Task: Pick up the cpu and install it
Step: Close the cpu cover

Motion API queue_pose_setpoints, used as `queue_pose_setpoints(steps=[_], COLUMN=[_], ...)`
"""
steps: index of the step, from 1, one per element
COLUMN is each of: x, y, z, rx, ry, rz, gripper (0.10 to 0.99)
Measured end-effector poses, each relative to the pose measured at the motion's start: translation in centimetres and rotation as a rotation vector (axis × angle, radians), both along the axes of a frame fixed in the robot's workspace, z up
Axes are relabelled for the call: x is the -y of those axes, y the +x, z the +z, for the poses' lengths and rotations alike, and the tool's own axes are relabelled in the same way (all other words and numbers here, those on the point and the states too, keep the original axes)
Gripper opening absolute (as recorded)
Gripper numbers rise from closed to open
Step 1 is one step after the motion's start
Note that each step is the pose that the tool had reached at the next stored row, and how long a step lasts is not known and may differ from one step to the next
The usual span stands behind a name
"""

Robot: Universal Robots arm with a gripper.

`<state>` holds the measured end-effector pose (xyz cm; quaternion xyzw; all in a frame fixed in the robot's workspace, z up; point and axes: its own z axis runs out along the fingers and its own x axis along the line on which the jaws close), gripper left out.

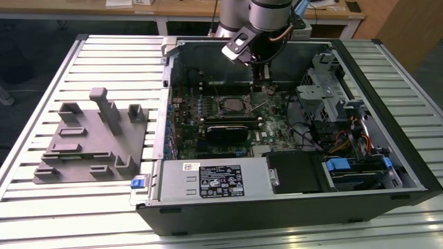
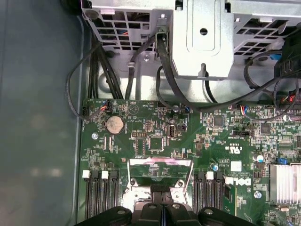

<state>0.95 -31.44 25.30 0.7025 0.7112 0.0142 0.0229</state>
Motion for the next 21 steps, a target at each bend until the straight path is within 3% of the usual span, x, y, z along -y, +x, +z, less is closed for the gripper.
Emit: queue_pose_setpoints(steps=[21], x=[0.0], y=[2.66], z=[0.0], rx=[0.0], ry=[0.0], rz=[0.0], gripper=[0.106])
